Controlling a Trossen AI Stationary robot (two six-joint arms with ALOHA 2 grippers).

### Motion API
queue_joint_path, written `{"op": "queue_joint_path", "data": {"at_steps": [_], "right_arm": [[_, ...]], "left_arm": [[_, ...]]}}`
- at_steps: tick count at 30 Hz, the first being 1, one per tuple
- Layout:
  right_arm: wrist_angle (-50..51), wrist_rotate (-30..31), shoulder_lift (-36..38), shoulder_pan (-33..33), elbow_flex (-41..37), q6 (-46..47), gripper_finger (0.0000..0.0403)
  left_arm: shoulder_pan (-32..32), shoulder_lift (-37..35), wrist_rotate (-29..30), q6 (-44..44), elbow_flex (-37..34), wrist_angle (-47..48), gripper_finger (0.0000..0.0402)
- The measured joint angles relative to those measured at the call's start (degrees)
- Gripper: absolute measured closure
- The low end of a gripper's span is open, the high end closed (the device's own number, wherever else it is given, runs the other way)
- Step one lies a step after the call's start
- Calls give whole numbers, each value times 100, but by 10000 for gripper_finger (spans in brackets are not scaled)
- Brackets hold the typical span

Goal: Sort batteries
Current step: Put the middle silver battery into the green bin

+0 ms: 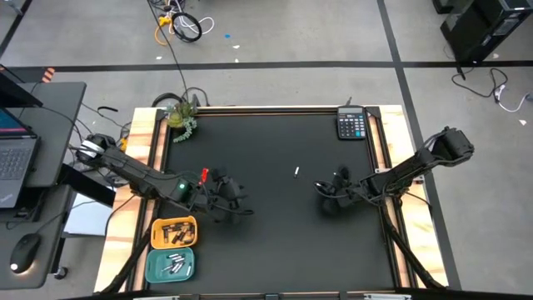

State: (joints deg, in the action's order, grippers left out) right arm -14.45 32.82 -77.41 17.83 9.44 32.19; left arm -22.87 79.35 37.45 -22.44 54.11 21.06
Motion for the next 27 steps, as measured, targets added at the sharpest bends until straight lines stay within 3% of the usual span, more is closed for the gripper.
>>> {"op": "queue_joint_path", "data": {"at_steps": [9, 13, 18, 27], "right_arm": [[-420, -102, -57, -6, 659, -1314, 375], [-939, -79, -50, 60, 954, -1881, 375], [-1918, -579, -40, 361, 1127, -2695, 375], [-2143, -896, -469, 638, 1742, -3135, 375]], "left_arm": [[79, 1136, -2, 571, 0, -1705, 199], [71, 1862, -70, 1220, 1, -2990, 205], [76, 2551, -108, 1944, 3, -4462, 225], [203, 2789, -405, 2203, 2, -5938, 236]]}}
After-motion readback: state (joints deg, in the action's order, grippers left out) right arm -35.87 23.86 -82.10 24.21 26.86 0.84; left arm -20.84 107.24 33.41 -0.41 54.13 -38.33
